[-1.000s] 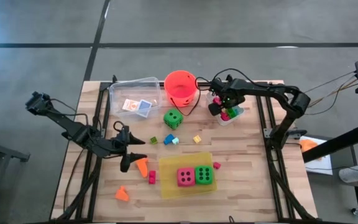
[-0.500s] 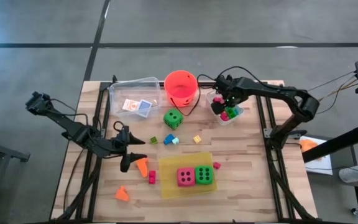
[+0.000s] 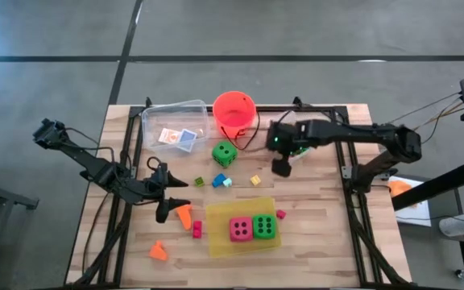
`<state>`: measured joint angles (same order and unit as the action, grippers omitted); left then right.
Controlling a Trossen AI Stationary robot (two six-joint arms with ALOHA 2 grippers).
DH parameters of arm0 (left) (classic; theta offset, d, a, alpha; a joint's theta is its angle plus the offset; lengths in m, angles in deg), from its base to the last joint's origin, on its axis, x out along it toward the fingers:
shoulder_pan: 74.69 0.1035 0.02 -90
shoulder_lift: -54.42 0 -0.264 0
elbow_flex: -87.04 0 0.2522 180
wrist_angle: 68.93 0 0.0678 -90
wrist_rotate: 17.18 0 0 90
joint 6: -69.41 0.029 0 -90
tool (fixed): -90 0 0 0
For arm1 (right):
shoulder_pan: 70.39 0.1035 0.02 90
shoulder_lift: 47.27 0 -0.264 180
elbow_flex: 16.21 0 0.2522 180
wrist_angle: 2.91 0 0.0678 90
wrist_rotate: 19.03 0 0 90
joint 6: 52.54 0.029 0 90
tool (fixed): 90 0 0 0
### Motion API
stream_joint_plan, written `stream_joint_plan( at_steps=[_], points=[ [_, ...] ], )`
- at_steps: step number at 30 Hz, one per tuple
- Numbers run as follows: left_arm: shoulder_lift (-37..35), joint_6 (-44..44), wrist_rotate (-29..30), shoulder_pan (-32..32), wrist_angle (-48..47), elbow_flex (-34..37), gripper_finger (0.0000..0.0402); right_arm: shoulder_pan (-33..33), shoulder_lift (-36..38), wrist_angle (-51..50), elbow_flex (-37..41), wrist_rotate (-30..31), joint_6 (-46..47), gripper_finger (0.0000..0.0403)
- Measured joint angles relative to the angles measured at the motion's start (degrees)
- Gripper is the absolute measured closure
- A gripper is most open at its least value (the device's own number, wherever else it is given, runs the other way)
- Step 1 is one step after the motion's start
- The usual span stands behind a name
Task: Pick & Place Toys
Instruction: Put the green die into the yellow bin
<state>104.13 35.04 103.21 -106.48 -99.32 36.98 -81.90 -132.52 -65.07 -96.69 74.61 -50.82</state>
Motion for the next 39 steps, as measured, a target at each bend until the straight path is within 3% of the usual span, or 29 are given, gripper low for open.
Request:
stream_joint_plan(
  at_steps=[8,14,19,22,26,39],
  points=[
    [0.00,-0.90,0.00,-0.04,0.03,0.00,0.0105,9.56,-0.13,17.24,-0.17,4.27,-19.14,0.0087],
    [-1.58,0.33,-0.69,-0.26,4.11,-0.08,0.0105,9.68,-3.60,29.38,-0.53,4.33,-21.17,0.0087],
    [-1.51,2.89,-5.46,-1.58,5.85,-0.02,0.0105,8.75,-10.30,29.17,-2.68,4.46,-24.83,0.0087],
    [-1.51,2.91,-5.57,-1.60,5.94,-0.02,0.0105,8.13,-14.62,29.36,-5.30,4.94,-25.94,0.0087],
    [-1.51,2.89,-5.67,-1.60,5.71,-0.02,0.0105,7.80,-19.52,28.73,-10.00,9.95,-26.17,0.0087],
    [-1.58,2.45,-6.69,-1.62,4.99,-0.02,0.0105,6.14,-32.53,22.61,-21.55,13.56,-30.94,0.0087]
  ],
)
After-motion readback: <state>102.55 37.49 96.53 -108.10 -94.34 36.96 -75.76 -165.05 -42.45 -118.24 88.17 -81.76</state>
